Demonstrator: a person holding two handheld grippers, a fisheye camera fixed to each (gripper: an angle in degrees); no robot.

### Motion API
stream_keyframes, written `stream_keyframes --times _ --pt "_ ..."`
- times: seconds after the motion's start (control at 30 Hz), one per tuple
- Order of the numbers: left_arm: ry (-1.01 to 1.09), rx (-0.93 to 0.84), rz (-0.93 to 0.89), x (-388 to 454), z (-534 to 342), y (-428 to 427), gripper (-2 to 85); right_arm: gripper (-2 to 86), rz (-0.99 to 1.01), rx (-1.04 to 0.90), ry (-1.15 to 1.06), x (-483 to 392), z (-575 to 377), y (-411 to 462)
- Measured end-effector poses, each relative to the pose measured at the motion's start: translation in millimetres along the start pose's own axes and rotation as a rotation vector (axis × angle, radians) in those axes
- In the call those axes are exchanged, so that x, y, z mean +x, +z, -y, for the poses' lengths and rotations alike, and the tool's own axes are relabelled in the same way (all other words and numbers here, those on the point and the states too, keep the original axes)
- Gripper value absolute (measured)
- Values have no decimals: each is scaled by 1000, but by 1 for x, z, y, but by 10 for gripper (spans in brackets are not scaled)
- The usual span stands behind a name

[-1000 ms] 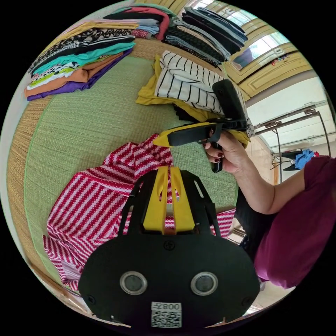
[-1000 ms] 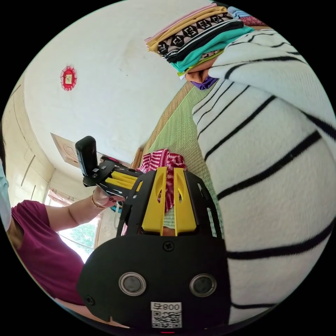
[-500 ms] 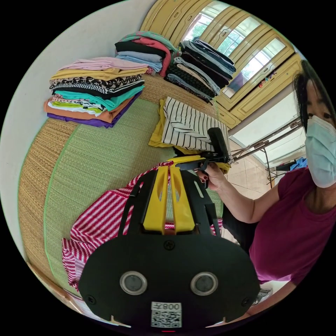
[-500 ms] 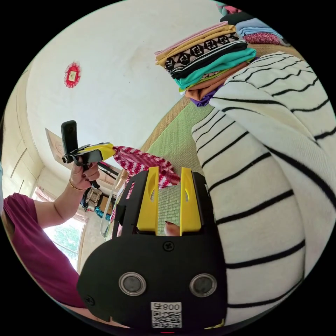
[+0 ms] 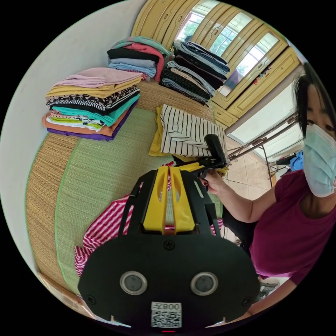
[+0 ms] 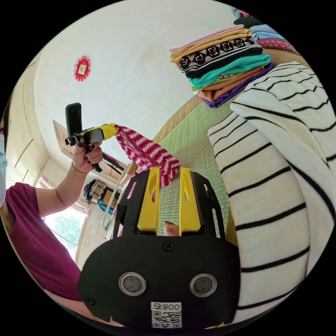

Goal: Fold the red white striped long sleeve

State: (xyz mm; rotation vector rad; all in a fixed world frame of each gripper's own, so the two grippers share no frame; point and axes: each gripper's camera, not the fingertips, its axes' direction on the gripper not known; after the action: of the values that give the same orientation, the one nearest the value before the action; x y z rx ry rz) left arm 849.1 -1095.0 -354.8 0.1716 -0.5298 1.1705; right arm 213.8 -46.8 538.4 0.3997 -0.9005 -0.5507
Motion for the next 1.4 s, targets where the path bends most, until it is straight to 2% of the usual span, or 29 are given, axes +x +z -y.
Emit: stream_keyframes --times 0.17,0.4,0.53,0.73,0.93,1.07,1.4 --pt "34 -35 10 -9 -21 -6 7 22 12 15 17 -9 14 -1" --pt "15 -20 54 -38 -60 -38 7 3 29 91 -19 -50 42 -36" --pt "13 11 104 -47 -93 -63 6 1 170 165 -26 -74 56 -58" --pt "-13 82 147 -60 -181 -108 6 0 251 92 -122 -148 95 -41" --pt "-94 169 196 -76 -314 -163 5 1 373 -72 -226 -244 127 29" --pt "-218 197 229 -88 -437 -189 5 1 440 -197 -221 -287 130 93" --pt "-618 179 124 -157 -712 -140 6 1 452 -548 -145 -368 109 262"
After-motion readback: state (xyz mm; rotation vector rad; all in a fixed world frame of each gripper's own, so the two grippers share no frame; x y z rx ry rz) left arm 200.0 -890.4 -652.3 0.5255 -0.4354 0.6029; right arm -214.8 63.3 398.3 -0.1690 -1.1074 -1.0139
